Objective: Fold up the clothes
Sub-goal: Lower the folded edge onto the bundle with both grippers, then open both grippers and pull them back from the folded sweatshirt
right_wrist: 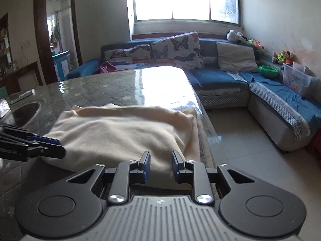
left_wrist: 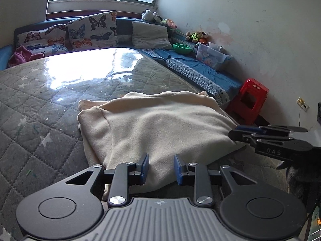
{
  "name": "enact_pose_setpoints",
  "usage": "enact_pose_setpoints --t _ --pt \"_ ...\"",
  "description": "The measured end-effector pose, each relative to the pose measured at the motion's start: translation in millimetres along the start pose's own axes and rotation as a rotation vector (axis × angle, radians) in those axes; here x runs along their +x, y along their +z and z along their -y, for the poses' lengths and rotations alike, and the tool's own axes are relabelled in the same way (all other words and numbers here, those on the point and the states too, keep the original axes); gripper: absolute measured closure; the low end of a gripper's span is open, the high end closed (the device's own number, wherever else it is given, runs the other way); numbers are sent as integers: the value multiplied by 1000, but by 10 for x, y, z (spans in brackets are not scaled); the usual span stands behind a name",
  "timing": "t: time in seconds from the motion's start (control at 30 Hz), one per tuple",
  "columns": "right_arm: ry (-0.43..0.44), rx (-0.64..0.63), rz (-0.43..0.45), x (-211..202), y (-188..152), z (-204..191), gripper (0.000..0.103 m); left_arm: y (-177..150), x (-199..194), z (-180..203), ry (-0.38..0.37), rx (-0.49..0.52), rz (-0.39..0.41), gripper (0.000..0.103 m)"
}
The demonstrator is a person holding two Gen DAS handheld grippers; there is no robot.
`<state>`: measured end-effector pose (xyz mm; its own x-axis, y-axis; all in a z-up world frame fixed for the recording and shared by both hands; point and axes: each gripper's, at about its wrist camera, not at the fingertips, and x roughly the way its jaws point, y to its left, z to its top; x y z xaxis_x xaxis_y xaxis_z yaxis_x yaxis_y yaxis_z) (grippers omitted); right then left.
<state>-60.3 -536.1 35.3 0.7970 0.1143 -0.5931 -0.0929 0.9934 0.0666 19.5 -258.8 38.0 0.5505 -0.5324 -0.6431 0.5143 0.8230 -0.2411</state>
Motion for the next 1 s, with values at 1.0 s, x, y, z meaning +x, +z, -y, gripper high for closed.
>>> enact_pose_setpoints --t 1.0 --pt "86 -127 29 152 -20 -590 66 -123 -231 -203 6 -156 6 71"
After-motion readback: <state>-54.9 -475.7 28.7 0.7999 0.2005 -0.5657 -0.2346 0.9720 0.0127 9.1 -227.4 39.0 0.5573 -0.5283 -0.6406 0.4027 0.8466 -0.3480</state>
